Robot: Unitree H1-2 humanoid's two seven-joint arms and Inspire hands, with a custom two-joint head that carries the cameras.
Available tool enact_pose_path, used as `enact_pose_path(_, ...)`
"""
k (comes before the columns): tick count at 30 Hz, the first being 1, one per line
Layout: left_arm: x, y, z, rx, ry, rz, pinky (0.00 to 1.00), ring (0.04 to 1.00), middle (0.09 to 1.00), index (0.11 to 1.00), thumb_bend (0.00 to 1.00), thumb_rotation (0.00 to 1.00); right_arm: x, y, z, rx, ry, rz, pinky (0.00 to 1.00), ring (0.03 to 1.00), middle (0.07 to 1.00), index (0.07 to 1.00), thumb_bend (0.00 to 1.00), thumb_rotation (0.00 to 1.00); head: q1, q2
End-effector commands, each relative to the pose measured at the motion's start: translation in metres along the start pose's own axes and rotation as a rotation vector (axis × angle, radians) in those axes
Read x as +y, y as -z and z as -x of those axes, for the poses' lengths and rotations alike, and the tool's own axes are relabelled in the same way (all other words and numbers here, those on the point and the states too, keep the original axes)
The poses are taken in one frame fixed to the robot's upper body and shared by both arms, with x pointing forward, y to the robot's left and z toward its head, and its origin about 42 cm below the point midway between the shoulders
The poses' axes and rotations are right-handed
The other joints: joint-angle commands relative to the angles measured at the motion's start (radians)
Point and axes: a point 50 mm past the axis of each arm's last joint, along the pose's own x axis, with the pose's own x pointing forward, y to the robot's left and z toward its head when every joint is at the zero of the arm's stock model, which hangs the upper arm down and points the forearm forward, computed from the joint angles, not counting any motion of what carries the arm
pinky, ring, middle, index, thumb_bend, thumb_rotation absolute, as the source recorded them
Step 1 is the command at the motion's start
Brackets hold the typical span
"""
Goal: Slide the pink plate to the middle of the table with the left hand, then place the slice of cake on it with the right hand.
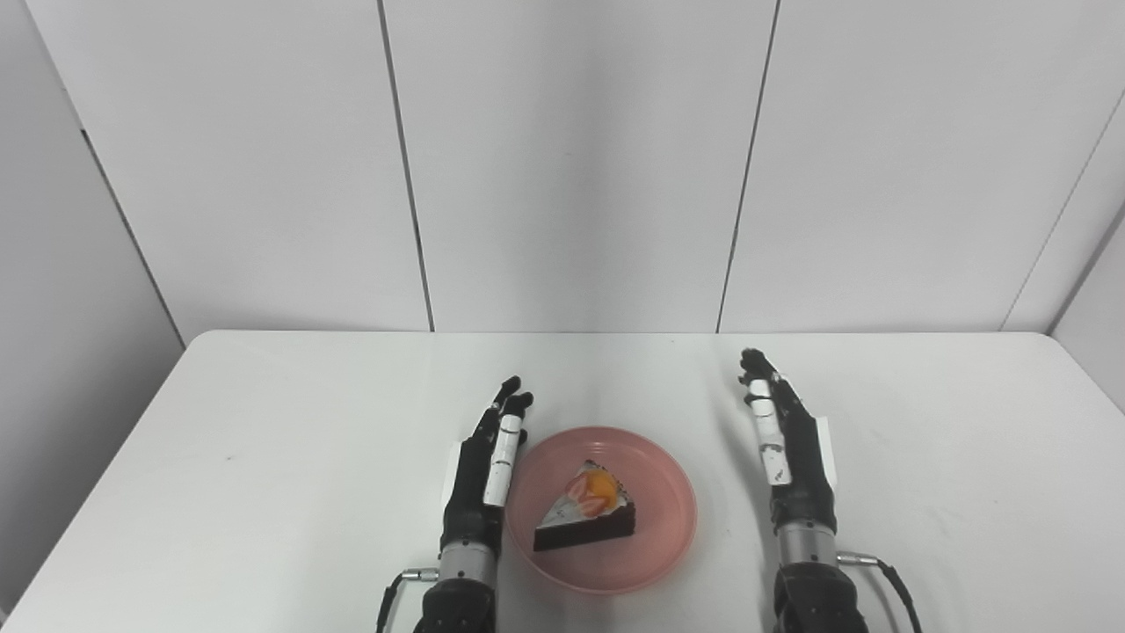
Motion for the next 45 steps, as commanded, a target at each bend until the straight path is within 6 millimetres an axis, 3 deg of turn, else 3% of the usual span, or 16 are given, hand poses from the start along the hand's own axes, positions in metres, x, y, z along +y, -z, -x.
enact_pose_path(1,0.005,0.002,0.001,-0.005,-0.029,-0.014,1.0,0.939,0.908,0.915,0.72,1.0,0.007,-0.001,0.002,0.019,-0.026,-0.023,0.85,0.869,0.856,0.804,0.73,1.0,0.001,0.001)
enact_pose_path(11,0.005,0.0,0.001,-0.005,-0.021,-0.012,1.0,0.955,0.931,0.937,0.73,1.0,0.009,0.012,0.009,0.091,-0.099,-0.015,0.87,0.877,0.882,0.824,0.73,1.0,0.001,0.001)
enact_pose_path(39,0.005,0.001,0.003,0.016,-0.024,-0.009,0.95,0.92,0.895,0.9,0.68,1.0,0.007,0.01,0.013,0.116,-0.128,0.039,0.86,0.889,0.894,0.83,0.74,1.0,-0.012,0.0)
enact_pose_path(45,0.005,0.0,0.003,0.024,-0.022,0.01,0.98,0.926,0.897,0.904,0.66,1.0,0.004,0.009,0.015,0.134,-0.13,0.018,0.85,0.874,0.886,0.84,0.74,1.0,-0.009,-0.006)
